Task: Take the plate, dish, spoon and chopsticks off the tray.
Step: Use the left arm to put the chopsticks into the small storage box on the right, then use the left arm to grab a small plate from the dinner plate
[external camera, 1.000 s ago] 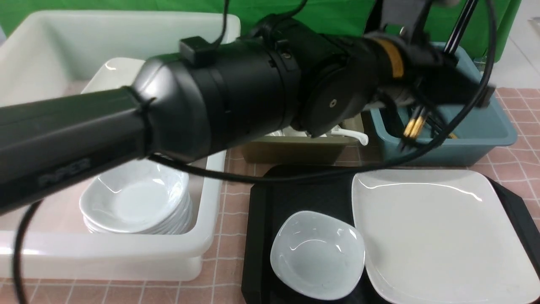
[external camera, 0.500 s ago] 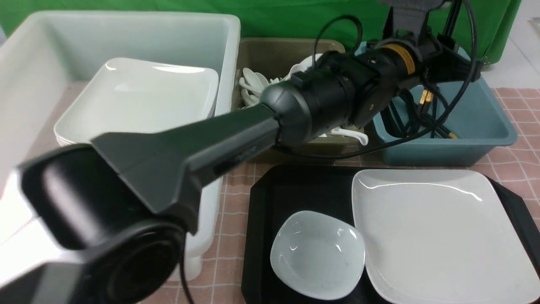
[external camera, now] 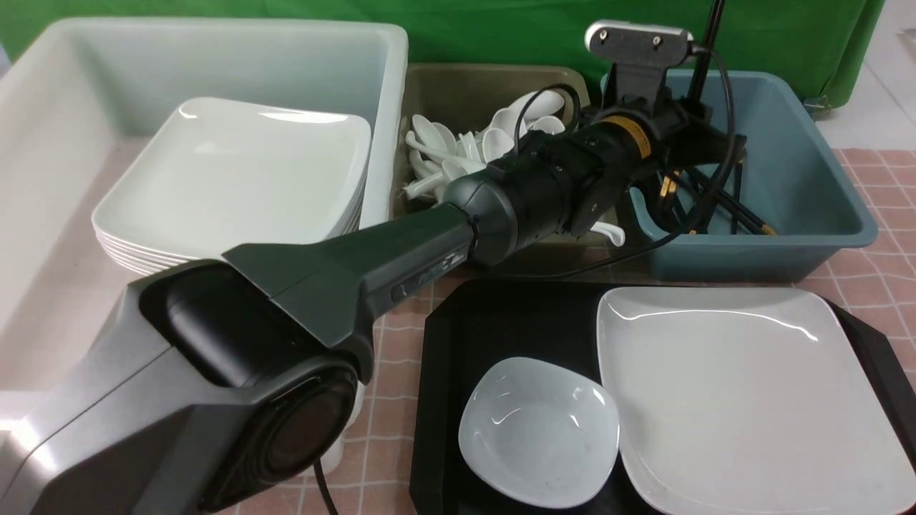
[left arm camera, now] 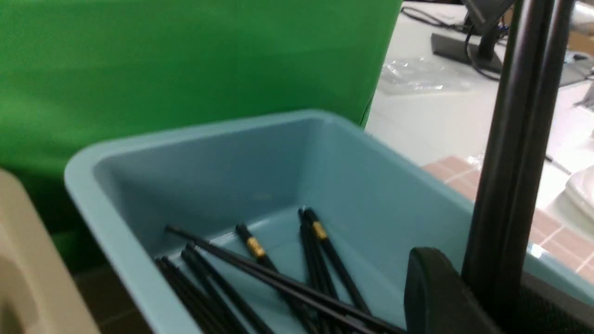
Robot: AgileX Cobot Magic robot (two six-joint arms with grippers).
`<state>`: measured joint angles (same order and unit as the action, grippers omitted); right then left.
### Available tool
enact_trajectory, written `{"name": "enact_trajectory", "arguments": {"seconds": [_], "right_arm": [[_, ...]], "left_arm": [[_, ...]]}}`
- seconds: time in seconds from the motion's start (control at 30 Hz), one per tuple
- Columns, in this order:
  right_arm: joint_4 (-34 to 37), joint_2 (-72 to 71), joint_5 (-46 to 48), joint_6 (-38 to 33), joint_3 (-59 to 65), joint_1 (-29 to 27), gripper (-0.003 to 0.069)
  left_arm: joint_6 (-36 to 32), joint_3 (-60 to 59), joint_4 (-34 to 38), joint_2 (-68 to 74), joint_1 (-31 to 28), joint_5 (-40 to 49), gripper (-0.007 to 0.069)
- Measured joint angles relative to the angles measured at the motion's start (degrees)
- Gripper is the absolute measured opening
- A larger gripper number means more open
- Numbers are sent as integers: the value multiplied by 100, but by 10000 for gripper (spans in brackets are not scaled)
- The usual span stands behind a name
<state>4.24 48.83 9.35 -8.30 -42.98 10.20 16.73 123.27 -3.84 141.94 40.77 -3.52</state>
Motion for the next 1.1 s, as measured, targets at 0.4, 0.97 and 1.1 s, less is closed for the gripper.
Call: {"name": "enact_trajectory", "arguments": {"seconds": [0.4, 0.97, 1.1], "right_arm": [[5, 0, -424, 138, 0, 0, 38], [5, 0, -173, 415, -46, 0, 53], [5, 121, 1306, 440, -640, 0, 30]], "left_arm": [[-43, 147, 88, 0, 0, 1341, 296], [-1400, 2883, 423, -29, 0, 6229, 155], [-1674, 3175, 752, -282, 0, 7220, 20]]}}
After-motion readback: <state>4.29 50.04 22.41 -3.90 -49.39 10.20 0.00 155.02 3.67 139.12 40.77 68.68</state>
